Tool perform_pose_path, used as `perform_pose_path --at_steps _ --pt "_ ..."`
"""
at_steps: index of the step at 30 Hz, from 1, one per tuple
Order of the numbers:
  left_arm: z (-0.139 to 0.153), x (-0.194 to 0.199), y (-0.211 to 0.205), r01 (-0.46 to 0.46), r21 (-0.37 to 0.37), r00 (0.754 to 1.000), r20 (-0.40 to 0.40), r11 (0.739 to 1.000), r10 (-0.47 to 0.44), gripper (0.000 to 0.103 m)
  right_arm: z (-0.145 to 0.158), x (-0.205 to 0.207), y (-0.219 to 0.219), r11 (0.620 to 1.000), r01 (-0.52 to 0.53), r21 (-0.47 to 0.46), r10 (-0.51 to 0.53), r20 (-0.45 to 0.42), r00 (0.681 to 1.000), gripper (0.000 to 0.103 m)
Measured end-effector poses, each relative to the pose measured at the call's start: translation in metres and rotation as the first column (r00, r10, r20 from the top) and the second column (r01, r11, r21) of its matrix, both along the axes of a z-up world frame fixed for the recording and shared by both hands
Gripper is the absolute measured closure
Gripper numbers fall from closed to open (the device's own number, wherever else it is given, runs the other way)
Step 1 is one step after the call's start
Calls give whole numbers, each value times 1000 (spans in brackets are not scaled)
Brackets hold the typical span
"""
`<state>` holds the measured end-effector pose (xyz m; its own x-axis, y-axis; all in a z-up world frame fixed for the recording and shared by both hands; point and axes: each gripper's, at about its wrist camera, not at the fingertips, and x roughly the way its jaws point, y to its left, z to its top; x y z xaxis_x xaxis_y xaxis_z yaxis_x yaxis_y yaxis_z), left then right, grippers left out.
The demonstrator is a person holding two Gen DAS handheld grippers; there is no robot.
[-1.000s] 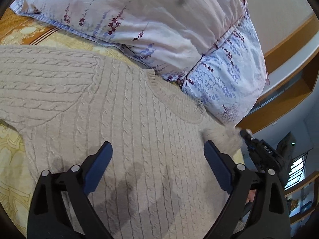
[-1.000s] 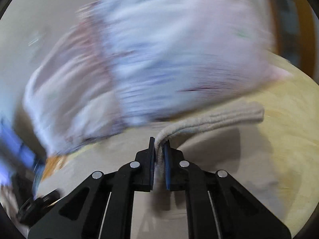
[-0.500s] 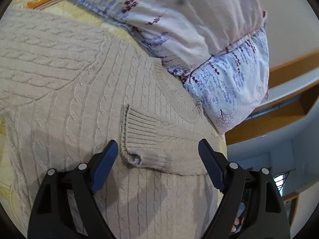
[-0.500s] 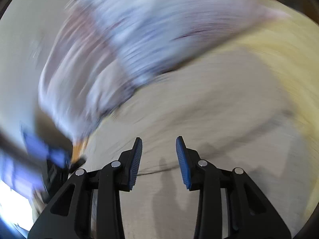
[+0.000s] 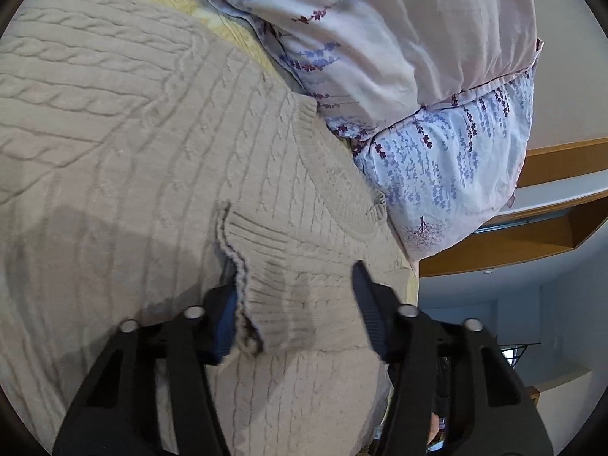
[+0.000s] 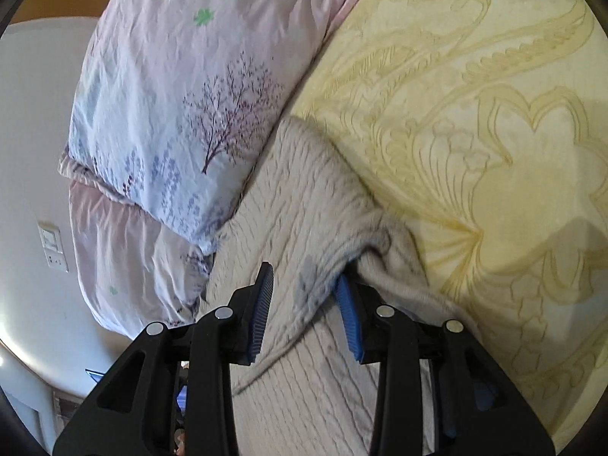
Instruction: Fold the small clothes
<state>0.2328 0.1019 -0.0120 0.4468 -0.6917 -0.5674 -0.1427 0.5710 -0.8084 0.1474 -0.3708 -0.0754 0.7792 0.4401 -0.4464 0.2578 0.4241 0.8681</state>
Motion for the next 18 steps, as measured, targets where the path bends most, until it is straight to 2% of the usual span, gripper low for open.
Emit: perform_pose_path --at_steps 1,2,3,4,7,10,11,13,14,16,18 --pt "-2 2 -1 0 -5 1000 -4 1000 0 63 0 2 1 1000 5 -5 -5 2 1000 70" --pt "-4 5 -2 0 -11 1000 -7 1000 0 76 -1 1 -3 1000 13 -17 -13 0 1000 75" --pt "-6 9 -4 7 -7 1000 -7 1000 -7 93 -2 3 -3 999 20 -25 -20 -3 1000 79" --pt "-5 13 -6 21 8 1000 2 1000 -21 97 -4 4 -2 999 27 -31 -27 -2 1000 91" --pt "10 20 -8 50 66 995 79 997 -55 97 -3 -2 -3 998 40 -41 -38 41 998 94" --pt "29 20 -5 52 131 981 180 990 -76 97 10 -13 6 993 56 -107 -42 130 991 95" --pt "32 19 -4 46 172 976 201 984 -81 97 10 -15 9 990 56 -128 -40 131 991 95" --pt "28 20 -2 45 228 978 189 973 -89 97 5 -15 15 987 46 -154 -32 91 995 95" --pt "20 21 -1 51 248 984 152 967 -91 97 2 -13 18 985 38 -166 -27 66 997 95" --pt "6 21 -1 66 269 991 93 961 -94 97 -3 -10 23 980 32 -199 -26 33 999 95" --pt "1 20 0 68 268 993 80 961 -92 93 1 -9 27 966 32 -257 -26 29 999 95"
